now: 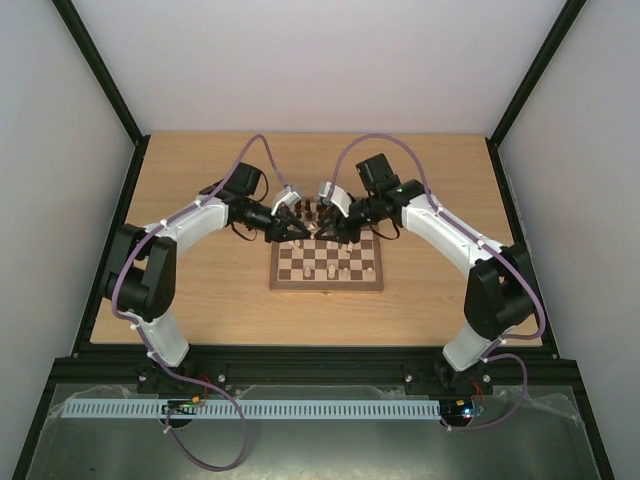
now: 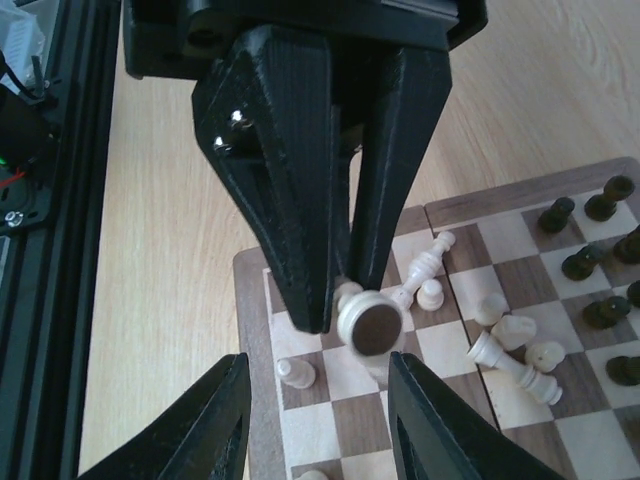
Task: Set up the chess pieces on the board
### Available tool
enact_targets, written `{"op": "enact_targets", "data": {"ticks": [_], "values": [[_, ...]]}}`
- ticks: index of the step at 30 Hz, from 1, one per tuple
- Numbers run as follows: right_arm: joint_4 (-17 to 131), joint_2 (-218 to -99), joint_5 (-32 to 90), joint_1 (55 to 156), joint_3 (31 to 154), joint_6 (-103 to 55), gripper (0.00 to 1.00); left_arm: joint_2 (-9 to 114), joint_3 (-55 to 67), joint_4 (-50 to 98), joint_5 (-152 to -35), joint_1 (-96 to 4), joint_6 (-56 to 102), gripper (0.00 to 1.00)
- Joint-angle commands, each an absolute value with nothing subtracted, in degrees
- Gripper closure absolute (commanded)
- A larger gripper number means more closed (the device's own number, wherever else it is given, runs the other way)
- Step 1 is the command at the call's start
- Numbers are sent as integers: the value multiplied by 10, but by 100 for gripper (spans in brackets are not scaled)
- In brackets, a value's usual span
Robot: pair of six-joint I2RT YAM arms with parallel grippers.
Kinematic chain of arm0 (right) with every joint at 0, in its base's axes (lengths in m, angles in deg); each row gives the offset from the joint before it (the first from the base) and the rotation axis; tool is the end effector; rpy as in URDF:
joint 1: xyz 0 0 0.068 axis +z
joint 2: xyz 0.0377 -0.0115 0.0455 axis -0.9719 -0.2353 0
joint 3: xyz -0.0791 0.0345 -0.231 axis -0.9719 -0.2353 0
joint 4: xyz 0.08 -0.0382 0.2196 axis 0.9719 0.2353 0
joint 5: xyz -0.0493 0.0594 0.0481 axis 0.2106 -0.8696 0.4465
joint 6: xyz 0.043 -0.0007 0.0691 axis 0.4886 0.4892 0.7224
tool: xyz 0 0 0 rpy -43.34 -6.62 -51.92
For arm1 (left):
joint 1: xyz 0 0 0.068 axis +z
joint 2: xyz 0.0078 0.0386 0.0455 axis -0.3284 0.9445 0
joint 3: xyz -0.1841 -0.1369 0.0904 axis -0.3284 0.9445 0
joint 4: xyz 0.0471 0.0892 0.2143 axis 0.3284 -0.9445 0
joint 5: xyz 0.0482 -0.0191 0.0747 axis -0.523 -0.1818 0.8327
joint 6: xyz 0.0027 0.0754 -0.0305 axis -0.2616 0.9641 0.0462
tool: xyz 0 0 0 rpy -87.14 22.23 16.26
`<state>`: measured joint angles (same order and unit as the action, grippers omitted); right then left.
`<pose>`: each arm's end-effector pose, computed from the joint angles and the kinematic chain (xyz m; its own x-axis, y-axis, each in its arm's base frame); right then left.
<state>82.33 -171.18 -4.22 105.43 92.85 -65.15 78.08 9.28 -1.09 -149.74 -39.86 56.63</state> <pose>0.2875 0.2119 0.2504 -0.0618 -0.5280 -0.8470 -0.9846 0.1713 -0.0349 0.2964 -0.1801 0.1971 -0.4635 0.3503 -0.8139 0.8818 0.0920 -0.4626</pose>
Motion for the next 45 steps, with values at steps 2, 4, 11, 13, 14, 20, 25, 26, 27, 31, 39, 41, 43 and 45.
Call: {"op": "enact_targets", "data": {"ticks": [2, 4, 11, 13, 14, 20, 25, 26, 27, 31, 39, 41, 43, 45], "values": [[789, -1735, -55, 1064, 921, -649, 61, 771, 75, -23, -1518, -396, 592, 87], [786, -1740, -52, 1067, 918, -648, 61, 770, 75, -23, -1519, -396, 592, 87], [778, -1739, -42, 1068, 897, -648, 55, 767, 77, -20, -1518, -396, 591, 87], [775, -1740, -39, 1069, 893, -645, 55, 767, 78, -19, -1518, -396, 590, 87], [772, -1741, -38, 1068, 892, -643, 55, 767, 78, -19, -1518, -396, 590, 87], [740, -1757, -32, 1068, 890, -617, 65, 768, 77, -17, -1519, -396, 587, 87], [722, -1763, -26, 1068, 889, -601, 74, 768, 79, -16, -1519, -396, 585, 87], [720, -1763, -24, 1069, 888, -601, 75, 768, 79, -16, -1519, -396, 584, 87], [720, -1763, -22, 1069, 887, -602, 77, 768, 79, -15, -1519, -396, 584, 88], [722, -1761, -18, 1069, 884, -606, 83, 768, 79, -15, -1519, -396, 583, 87], [777, -1743, 16, 1068, 879, -645, 93, 763, 80, -10, -1489, -391, 561, 88], [804, -1736, 38, 1066, 877, -657, 94, 750, 84, -15, -1467, -388, 558, 88], [831, -1730, 52, 1058, 875, -669, 94, 736, 92, -23, -1443, -385, 559, 88], [858, -1726, 69, 1051, 875, -682, 94, 728, 96, -50, -1424, -380, 564, 88]]}}
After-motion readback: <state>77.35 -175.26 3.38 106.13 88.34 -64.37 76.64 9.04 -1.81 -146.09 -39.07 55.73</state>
